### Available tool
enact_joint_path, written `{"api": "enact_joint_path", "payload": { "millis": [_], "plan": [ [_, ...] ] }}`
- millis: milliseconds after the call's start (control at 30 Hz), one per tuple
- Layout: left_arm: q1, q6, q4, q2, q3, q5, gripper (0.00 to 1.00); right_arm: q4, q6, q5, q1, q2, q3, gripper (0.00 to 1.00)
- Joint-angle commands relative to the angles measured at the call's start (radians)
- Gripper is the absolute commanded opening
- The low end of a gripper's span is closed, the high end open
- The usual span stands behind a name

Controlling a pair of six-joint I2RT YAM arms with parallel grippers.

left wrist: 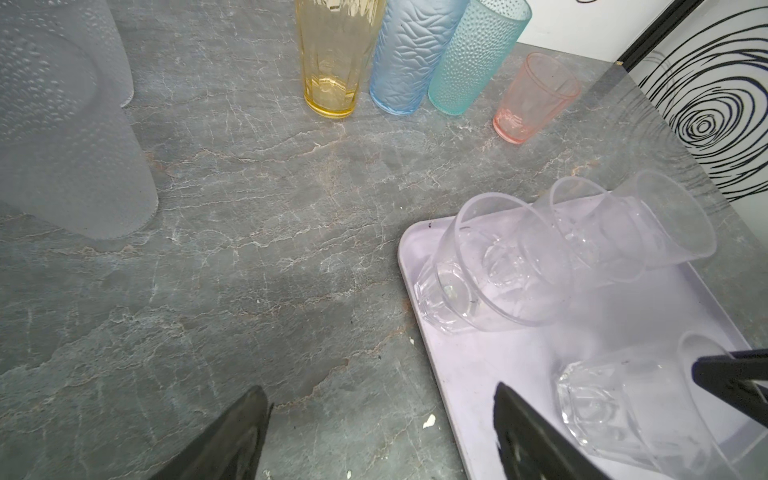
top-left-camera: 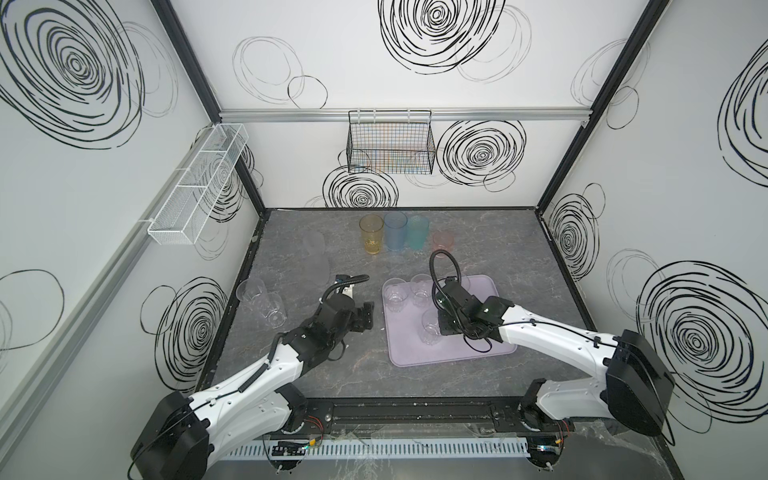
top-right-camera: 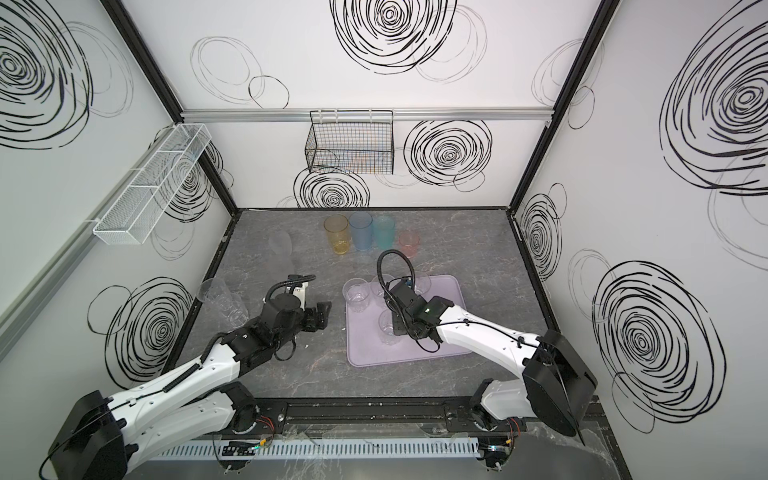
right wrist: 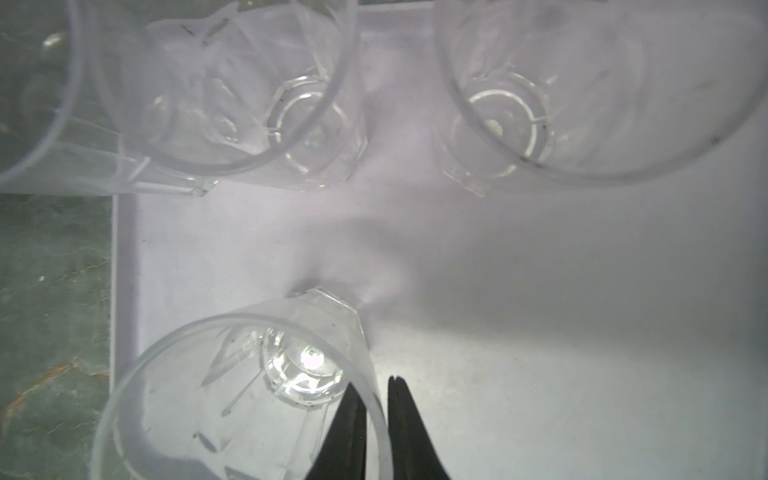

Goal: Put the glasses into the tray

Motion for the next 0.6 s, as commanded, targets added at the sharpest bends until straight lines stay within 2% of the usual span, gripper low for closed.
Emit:
{"api": "enact_joint_path", "payload": {
  "millis": [0,167,267,467,567],
  "plan": [
    [0.004,-0.006,0.088,0.034,-0.005,-0.006,0.88,-0.113,0.021,0.101,-0.010,-0.046,0.002,0.13],
    [0.006,0.010,0.124,0.089,0.020,0.020,0.88,-0.177,0.031,0.111,-0.096,-0.141,-0.030,0.13],
    [0.007,0.009,0.134,0.111,0.026,0.035,0.88,-0.192,0.030,0.139,-0.190,-0.189,-0.055,0.12],
    [0.008,0.009,0.130,0.089,0.009,0.037,0.88,-0.118,0.004,0.166,-0.367,-0.223,-0.059,0.11],
    [0.009,-0.001,0.121,0.069,0.008,0.048,0.88,-0.062,-0.008,0.128,-0.468,-0.213,-0.079,0.10]
  ]
}}
